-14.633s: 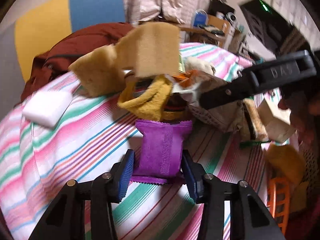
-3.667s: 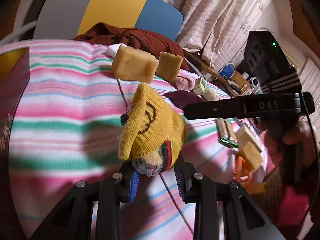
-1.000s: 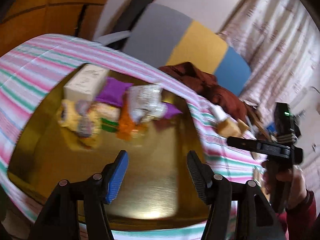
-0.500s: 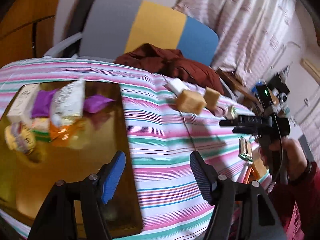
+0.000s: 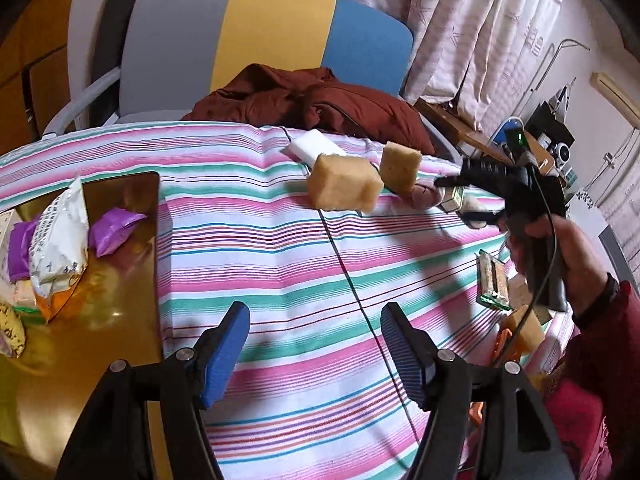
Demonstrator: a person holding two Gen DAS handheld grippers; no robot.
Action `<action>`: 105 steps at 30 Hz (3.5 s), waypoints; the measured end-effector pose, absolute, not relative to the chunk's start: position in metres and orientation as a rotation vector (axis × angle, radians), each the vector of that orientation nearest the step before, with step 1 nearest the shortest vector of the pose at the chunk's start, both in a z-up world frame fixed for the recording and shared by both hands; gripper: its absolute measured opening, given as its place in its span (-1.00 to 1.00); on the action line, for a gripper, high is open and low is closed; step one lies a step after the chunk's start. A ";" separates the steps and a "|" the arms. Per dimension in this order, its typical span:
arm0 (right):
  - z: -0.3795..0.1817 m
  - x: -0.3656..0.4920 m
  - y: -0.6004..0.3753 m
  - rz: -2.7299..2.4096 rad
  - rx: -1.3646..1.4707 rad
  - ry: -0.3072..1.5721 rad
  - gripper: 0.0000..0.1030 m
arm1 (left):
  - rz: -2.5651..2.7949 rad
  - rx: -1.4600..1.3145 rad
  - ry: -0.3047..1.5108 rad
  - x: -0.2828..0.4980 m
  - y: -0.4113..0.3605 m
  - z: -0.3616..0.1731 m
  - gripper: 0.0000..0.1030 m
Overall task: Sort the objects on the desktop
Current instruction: 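Move the left tool to the yellow sponge block while the right tool reaches the pink striped sock, then grasp the yellow sponge block with the left tool while the right tool grasps the pink striped sock, then lift the sponge block and pink sock and carry both over the gold tray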
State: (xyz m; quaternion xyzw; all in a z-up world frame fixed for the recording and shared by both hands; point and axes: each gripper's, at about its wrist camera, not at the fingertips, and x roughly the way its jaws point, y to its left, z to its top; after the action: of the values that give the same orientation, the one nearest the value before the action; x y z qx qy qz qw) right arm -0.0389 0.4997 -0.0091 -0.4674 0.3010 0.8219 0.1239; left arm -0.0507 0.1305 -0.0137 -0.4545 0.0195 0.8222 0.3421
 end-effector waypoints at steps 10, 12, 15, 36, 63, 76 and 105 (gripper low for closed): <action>-0.049 -0.068 0.536 2.281 -1.288 1.125 0.61 | 2.155 -1.183 0.081 -0.085 0.159 -0.017 0.34; -0.047 -0.073 0.538 2.304 -1.272 1.106 0.60 | 2.152 -1.185 0.076 -0.095 0.169 -0.018 0.34; -0.047 -0.077 0.537 2.321 -1.299 1.033 0.18 | 2.163 -1.178 0.076 -0.107 0.183 -0.020 0.35; -0.052 -0.070 0.526 2.277 -1.545 1.064 -0.15 | 2.175 -1.276 0.118 -0.167 0.297 -0.044 0.64; -0.053 -0.069 0.523 2.315 -1.495 1.039 -0.07 | 2.163 -1.064 -0.023 -0.107 0.212 -0.081 0.29; -0.048 -0.082 0.490 2.350 -1.568 0.623 -0.10 | 2.139 -1.104 -0.177 -0.108 0.185 -0.089 0.29; -0.011 0.006 0.367 2.475 -1.778 0.860 -0.32 | 2.100 -1.043 -0.275 -0.053 0.138 -0.075 0.26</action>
State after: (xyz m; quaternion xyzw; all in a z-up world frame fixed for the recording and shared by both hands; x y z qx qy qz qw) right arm 0.0059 0.3671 -0.0107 -0.5615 0.2714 0.7816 -0.0126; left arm -0.0530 0.1379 -0.0752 -0.4087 -0.1077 0.8225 0.3807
